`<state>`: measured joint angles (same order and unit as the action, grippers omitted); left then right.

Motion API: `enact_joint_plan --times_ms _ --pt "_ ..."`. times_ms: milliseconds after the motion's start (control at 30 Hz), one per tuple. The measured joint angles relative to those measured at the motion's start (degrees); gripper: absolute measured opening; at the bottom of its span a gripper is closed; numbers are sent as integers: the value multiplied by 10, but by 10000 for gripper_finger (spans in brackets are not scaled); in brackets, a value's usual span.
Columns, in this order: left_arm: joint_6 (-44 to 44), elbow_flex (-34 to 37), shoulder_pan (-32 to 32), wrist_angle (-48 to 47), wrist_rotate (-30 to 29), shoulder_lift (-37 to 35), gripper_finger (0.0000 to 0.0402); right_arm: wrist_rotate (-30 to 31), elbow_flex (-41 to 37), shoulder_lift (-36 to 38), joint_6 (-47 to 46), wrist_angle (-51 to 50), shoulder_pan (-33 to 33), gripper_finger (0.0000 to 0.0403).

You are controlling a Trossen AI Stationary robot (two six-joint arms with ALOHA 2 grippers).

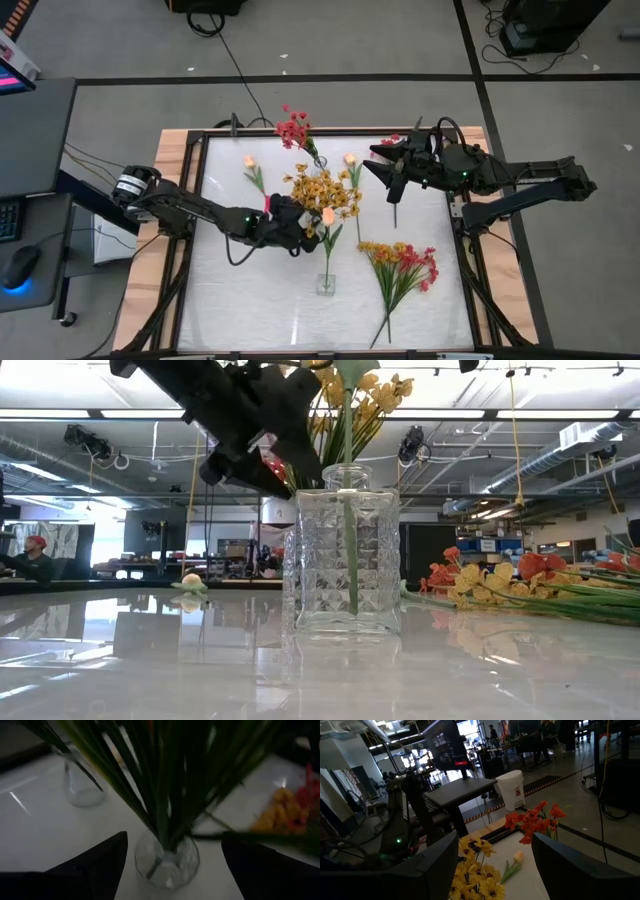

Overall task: Sort flowers into vase by color
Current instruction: Put the left yellow flowers into the middle transparent vase

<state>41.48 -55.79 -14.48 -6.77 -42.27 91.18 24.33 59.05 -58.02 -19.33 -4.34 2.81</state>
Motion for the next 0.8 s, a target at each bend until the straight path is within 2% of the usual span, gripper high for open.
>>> enact_joint_plan --times_ms 800 --pt "70 -1 9 -4 -52 20 328 0 0 0 0 0 0 261"
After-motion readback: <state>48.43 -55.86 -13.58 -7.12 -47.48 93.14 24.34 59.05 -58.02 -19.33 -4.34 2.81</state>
